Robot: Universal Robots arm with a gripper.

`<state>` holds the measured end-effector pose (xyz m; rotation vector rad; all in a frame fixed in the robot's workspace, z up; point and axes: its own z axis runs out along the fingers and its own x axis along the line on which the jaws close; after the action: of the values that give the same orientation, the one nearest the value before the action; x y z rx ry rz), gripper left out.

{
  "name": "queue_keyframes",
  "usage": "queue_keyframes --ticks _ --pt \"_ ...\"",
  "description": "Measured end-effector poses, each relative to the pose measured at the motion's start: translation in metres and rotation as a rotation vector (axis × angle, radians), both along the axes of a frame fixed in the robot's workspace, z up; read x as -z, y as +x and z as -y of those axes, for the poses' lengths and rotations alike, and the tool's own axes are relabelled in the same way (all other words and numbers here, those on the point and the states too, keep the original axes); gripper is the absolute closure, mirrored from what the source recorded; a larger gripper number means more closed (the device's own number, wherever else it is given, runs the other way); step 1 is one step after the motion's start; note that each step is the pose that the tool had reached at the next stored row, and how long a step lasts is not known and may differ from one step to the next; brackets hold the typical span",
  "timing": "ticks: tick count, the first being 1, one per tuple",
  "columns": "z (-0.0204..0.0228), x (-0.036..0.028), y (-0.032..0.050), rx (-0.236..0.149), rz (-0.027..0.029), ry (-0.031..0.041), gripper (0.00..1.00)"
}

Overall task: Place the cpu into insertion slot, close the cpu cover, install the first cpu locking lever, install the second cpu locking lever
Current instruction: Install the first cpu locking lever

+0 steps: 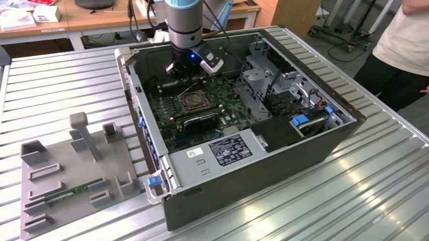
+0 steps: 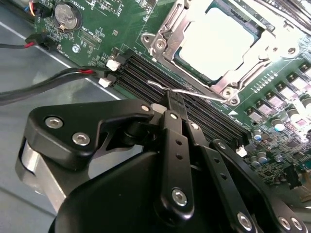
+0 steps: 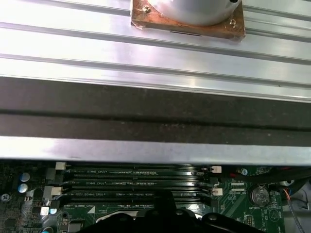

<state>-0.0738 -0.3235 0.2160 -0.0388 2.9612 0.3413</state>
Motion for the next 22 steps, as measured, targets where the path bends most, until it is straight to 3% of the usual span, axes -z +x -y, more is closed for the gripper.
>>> queue_keyframes --ticks 5,14,22 --pt "0.0 0.0 -0.0093 0.0 0.0169 0.0023 0.89" --pt "0.0005 -0.0042 -0.016 0.0 0.0334 0.0024 0.89" --pt "0.0037 -0.0043 -0.0171 0.0 0.0367 0.0035 0.89"
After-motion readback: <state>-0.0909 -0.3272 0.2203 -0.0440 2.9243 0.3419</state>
